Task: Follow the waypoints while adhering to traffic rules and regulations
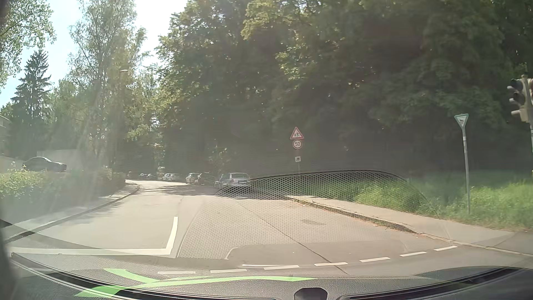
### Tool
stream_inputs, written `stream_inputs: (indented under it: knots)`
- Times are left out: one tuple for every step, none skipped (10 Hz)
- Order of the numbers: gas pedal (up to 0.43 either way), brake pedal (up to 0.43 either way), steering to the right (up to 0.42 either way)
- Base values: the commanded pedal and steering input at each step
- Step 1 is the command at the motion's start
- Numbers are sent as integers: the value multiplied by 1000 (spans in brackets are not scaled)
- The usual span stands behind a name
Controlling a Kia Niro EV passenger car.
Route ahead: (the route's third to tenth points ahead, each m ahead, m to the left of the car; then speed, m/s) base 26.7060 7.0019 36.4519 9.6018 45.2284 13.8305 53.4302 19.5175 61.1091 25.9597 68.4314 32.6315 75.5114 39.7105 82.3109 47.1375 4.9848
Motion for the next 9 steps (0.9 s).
stream_inputs:
  knots:
    - [228,0,-195]
    - [220,0,-196]
    - [220,0,-197]
    - [220,0,-197]
    - [220,0,-197]
    - [220,0,-195]
    - [220,0,-187]
    - [220,0,-169]
    - [220,0,-143]
